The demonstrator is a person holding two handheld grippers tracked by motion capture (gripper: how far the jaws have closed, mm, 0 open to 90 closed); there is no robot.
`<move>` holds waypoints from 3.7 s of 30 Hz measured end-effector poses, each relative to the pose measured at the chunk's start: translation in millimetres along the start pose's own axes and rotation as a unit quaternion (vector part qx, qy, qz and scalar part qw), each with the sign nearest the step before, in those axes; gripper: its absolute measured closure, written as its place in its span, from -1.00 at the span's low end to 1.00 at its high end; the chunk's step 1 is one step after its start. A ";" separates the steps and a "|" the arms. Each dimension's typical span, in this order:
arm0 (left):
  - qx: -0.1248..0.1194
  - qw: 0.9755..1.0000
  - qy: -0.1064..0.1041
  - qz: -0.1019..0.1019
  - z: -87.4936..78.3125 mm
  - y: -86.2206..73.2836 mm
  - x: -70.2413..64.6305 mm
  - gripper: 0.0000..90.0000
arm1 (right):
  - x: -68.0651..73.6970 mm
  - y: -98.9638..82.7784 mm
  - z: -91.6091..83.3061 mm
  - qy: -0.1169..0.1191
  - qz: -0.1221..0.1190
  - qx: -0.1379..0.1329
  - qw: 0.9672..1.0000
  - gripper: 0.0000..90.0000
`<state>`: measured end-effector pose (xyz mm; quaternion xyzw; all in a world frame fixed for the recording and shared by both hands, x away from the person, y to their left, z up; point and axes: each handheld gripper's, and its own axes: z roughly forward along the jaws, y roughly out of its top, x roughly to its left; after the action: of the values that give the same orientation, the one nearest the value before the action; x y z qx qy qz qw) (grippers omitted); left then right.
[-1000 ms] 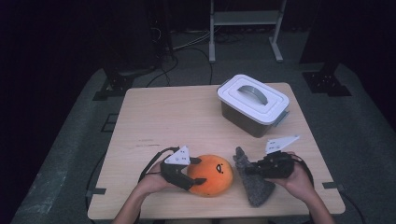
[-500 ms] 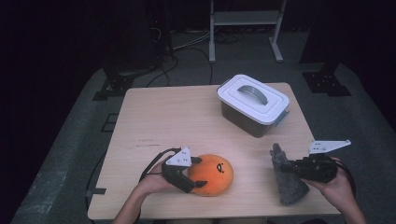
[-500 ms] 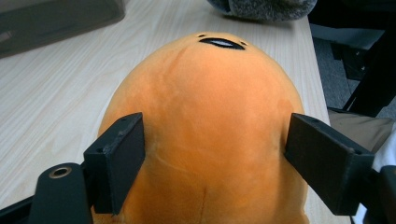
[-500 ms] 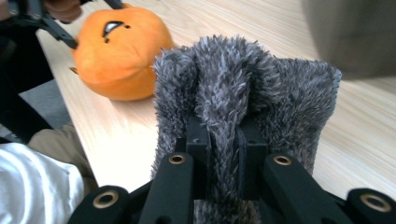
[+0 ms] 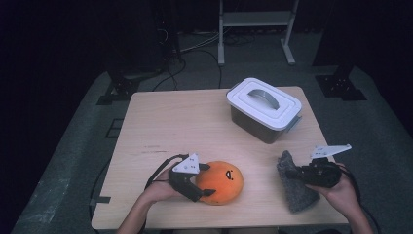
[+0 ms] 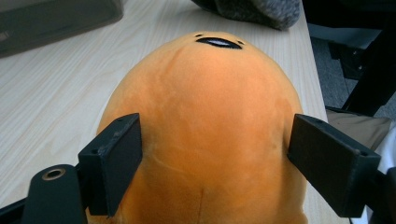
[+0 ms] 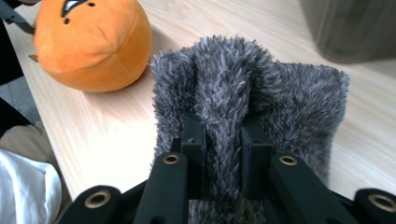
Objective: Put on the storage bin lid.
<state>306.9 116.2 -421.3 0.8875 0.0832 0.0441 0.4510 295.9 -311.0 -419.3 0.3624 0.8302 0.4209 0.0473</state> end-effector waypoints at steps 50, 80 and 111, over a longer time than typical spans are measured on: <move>-0.026 1.000 0.008 0.004 -23.7 3.3 4.1 -0.77 | 5.0 13.5 6.1 0.049 0.015 -0.072 0.996 0.10; -0.057 0.987 0.122 -0.091 -77.8 -46.8 2.9 -0.83 | 1.7 115.8 4.0 0.069 -0.055 -0.084 0.993 -0.15; -0.064 0.986 0.120 -0.093 -78.5 -52.0 8.3 -0.93 | -19.8 181.4 22.3 0.049 -0.082 -0.075 0.993 -0.23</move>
<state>297.4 210.1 -417.1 0.8336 0.2159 0.1139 0.4955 420.9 -239.4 -305.1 0.2671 0.8247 0.4939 0.0683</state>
